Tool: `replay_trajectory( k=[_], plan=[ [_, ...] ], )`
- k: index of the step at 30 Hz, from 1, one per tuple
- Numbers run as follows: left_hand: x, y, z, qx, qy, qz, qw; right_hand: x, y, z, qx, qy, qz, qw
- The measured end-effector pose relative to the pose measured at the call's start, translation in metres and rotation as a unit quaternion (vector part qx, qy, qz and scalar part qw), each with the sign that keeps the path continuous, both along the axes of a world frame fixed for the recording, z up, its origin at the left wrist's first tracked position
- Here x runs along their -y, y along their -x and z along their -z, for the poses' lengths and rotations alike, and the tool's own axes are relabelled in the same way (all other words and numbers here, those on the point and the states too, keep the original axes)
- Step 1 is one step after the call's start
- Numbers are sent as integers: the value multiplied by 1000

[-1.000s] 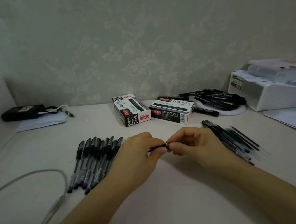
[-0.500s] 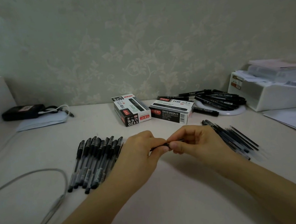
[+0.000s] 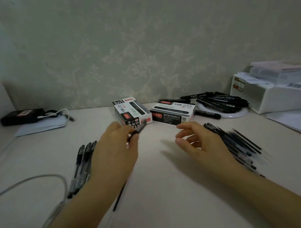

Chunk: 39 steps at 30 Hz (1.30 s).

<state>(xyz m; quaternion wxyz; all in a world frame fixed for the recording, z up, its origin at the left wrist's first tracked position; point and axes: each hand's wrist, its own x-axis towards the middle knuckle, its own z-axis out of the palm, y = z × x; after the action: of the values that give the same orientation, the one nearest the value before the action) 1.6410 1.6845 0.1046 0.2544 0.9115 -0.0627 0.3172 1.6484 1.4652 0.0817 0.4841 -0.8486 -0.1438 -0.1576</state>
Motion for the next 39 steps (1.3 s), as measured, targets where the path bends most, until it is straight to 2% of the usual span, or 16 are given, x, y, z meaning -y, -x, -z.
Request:
replay_trajectory(
  k=[4,9,16,20,25,30,33,39],
  plan=[
    [-26,-7,1,-92,6,-112,989,0,-1,1,-5,16,1,1000],
    [-39,-11,7,-162,-18,-144,976,-3,2,4,1,34,-11,999],
    [-38,-9,8,-194,-31,-148,969,-2,2,5,-2,47,-14,999],
    [-35,-7,6,-179,-45,-154,971,-2,1,5,16,80,-4,997],
    [-12,2,2,-103,-44,-67,991,10,-1,-1,60,251,103,961],
    [12,12,10,-112,-64,58,990,20,2,-6,-4,363,196,911],
    [17,13,13,-124,-63,80,987,22,3,-8,-30,391,217,894],
    [18,12,12,-130,-60,87,986,23,0,-10,-65,401,213,889]
  ],
)
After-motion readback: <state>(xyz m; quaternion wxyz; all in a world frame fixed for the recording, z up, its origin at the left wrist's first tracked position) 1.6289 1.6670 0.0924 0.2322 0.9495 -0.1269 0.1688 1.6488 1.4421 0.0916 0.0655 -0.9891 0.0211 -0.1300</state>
